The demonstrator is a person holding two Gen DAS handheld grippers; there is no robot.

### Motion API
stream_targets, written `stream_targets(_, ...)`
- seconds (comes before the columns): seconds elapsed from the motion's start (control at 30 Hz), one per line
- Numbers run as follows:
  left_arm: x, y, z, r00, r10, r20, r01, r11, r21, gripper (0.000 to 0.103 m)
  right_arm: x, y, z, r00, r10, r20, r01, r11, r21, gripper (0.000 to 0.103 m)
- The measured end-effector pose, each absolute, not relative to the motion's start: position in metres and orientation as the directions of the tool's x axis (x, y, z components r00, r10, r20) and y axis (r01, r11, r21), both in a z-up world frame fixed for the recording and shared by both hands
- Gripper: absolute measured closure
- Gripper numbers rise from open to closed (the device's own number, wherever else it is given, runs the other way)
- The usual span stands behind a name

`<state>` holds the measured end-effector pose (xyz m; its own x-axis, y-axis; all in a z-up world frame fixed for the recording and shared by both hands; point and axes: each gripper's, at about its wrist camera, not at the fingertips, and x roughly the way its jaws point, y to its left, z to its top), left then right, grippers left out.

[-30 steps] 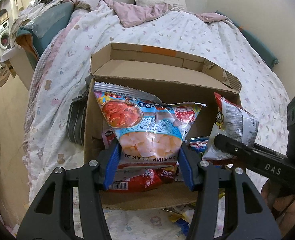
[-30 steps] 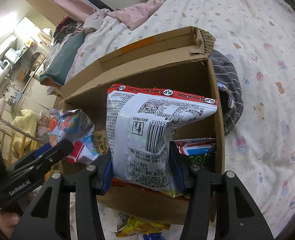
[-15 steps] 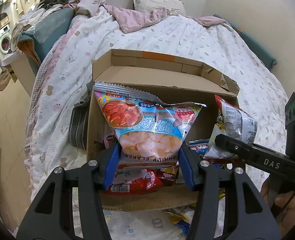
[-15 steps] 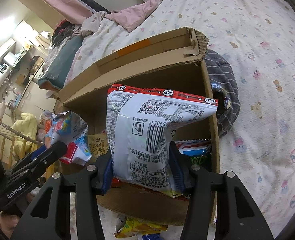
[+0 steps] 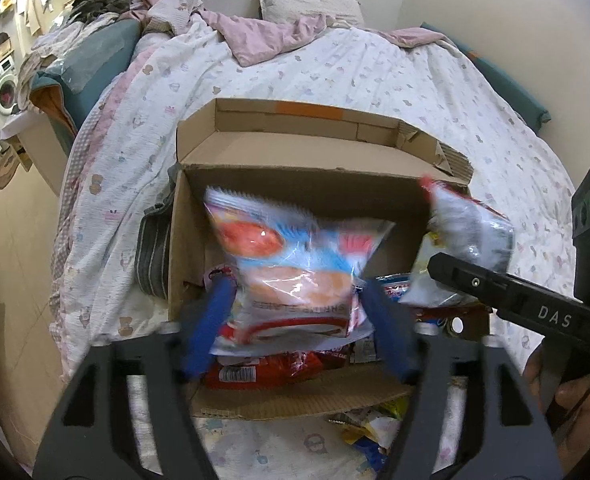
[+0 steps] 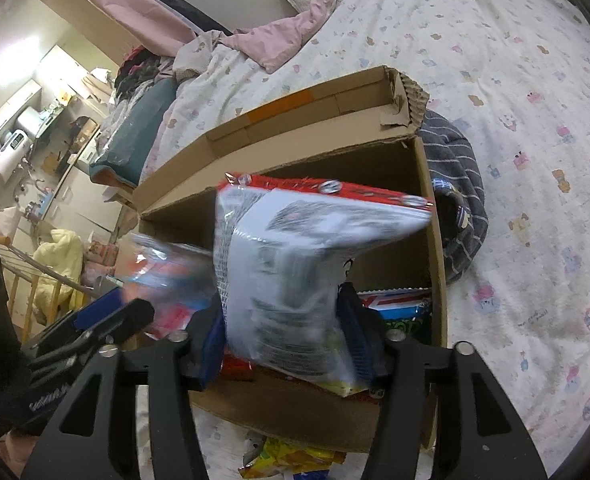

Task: Organize snacks
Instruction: 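Lower the shrimp-flake bag into the box with the left tool while the right tool lowers the white bag, then open both tools and withdraw them from the box toward the remaining snacks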

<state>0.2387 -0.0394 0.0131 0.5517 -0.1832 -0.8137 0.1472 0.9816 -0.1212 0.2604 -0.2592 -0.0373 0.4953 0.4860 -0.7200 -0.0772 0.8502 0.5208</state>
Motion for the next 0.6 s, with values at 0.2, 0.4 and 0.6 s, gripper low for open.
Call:
stream_targets(0.2, 0.234, -0.042, 0.021, 0.597, -0.175, -0.783, 0.163, 0.982, -0.095, 0.015, 0.261, -0.263, -0.033, 0.520, 0.485, -0.703, -0.070, 0.845, 0.531, 0.021)
stream_targets(0.4, 0.237, -0.037, 0.018, 0.584, -0.170, -0.794, 0.144, 0.984, -0.106, 0.015, 0.263, -0.265, -0.036, 0.512, 0.487, -0.708, -0.060, 0.842, 0.536, 0.020)
stream_targets(0.6, 0.237, -0.031, 0.016, 0.584, -0.165, -0.795, 0.121, 0.986, -0.115, 0.015, 0.261, -0.264, -0.035, 0.519, 0.476, -0.710, -0.069, 0.851, 0.520, 0.020)
